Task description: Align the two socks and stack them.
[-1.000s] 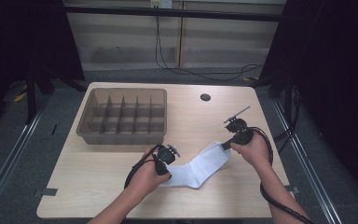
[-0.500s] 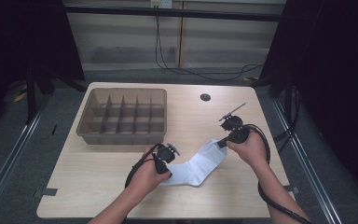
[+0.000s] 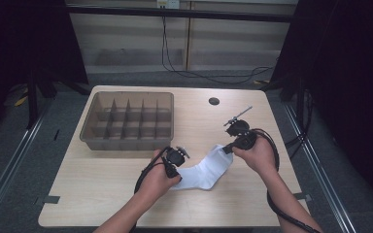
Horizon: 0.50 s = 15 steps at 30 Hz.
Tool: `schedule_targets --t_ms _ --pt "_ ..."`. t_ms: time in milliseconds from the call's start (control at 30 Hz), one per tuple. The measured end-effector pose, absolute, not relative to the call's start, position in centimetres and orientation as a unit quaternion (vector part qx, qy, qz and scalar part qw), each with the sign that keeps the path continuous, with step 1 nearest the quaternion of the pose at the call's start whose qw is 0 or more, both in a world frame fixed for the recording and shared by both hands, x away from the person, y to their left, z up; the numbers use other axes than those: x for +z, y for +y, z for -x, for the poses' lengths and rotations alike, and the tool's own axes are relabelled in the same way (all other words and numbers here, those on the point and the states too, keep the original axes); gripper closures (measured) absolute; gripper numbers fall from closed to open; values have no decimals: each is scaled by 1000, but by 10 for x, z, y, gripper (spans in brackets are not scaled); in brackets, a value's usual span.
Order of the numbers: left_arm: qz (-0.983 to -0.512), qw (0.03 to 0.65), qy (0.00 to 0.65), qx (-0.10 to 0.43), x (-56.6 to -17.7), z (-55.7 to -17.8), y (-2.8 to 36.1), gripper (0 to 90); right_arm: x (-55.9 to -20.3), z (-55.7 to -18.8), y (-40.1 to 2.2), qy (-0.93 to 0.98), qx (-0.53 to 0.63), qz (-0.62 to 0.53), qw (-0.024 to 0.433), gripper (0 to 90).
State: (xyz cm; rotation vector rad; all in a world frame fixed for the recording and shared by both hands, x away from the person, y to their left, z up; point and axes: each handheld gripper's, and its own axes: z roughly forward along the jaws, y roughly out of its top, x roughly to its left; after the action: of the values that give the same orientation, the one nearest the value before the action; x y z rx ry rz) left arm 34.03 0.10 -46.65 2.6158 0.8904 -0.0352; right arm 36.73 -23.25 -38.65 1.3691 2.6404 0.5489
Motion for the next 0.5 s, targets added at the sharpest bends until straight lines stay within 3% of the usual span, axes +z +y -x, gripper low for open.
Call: schedule_targets --t_ms 500 --pt "-924 210 318 -26 -466 -346 -13 792 -382 -362 -211 883 184 -427 58 875"
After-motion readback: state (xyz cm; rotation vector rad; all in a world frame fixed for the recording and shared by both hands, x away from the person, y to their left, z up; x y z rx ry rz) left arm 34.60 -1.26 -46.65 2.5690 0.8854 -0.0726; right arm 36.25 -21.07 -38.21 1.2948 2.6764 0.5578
